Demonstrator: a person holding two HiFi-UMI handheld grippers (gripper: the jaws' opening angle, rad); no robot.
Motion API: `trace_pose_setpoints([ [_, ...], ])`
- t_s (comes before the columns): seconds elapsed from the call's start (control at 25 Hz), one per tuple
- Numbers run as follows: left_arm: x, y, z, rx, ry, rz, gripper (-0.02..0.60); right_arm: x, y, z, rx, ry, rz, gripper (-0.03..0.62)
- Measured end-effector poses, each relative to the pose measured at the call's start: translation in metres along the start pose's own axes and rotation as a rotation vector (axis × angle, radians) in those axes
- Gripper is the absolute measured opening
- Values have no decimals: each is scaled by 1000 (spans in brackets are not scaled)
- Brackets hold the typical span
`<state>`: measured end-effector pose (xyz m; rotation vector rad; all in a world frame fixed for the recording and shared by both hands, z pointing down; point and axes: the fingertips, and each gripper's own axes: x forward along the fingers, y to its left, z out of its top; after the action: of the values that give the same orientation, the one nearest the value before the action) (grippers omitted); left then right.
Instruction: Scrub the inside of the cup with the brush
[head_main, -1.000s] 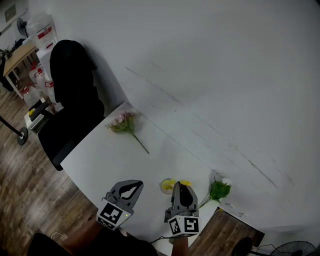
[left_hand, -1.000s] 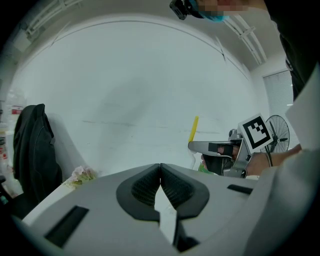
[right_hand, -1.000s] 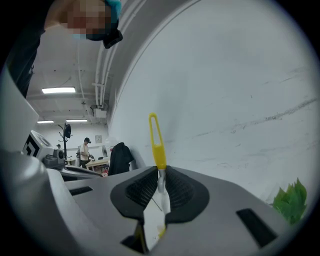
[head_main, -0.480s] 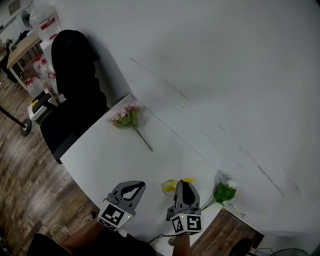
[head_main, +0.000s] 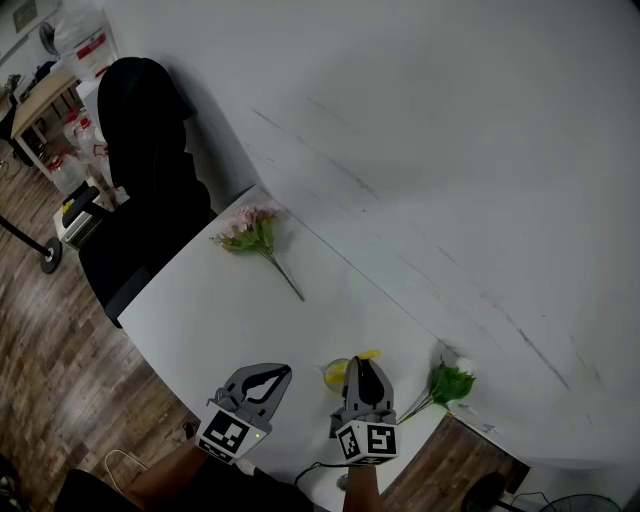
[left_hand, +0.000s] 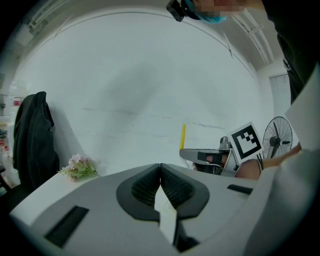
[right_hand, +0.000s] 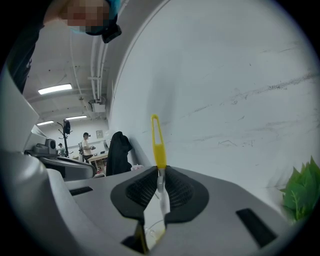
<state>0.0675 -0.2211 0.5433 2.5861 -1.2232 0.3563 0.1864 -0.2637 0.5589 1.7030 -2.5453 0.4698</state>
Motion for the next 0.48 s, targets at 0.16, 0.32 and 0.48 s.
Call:
trace_pose_setpoints([
  [0.16, -3, -2, 5, 9, -8, -6, 25, -8, 2, 8, 10, -4, -14, 61],
  [0.32, -7, -5, 10, 14, -12, -22, 23, -23, 4, 25, 38, -55, -27, 61],
  [0.48, -8, -11, 14, 22, -19, -48, 25, -39, 6, 40, 59, -96, -38, 62],
])
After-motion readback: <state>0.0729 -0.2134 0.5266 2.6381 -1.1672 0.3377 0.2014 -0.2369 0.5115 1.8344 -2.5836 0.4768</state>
